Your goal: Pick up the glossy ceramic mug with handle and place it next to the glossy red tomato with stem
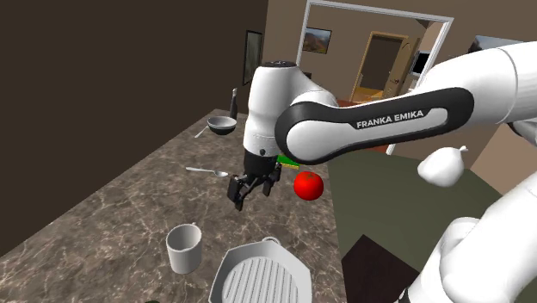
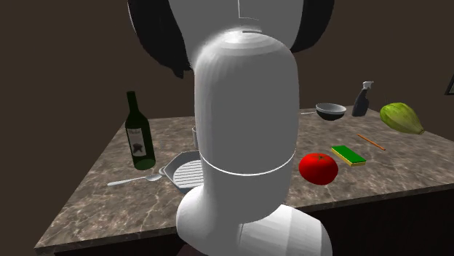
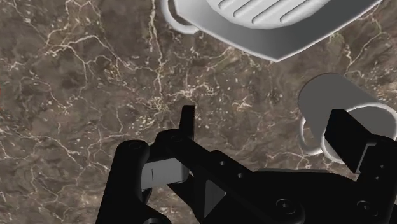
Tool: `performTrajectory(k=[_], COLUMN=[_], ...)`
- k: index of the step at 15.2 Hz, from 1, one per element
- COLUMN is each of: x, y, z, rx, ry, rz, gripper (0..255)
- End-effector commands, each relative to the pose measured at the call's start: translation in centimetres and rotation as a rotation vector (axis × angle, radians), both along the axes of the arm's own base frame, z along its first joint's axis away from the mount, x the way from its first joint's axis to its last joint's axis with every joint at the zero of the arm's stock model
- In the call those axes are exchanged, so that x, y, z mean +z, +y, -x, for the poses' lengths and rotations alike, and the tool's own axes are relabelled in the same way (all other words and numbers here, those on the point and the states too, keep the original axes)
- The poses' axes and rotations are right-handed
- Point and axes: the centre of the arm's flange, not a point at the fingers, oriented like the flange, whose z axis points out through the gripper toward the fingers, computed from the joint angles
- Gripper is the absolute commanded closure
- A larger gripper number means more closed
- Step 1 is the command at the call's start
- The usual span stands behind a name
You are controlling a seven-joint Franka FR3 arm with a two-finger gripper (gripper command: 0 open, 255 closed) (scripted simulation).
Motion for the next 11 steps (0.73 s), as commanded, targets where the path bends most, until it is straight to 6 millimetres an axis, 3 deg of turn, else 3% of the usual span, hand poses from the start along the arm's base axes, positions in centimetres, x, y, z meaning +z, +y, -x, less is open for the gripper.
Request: performTrajectory(k=[1, 11], x=[-1.1, -6.6], y=[2.1, 13.6], z=[-1.0, -5.8], rx=[-0.003, -0.010], ry=[0.002, 0.016], rz=[0.004, 0.031], gripper=[0, 0])
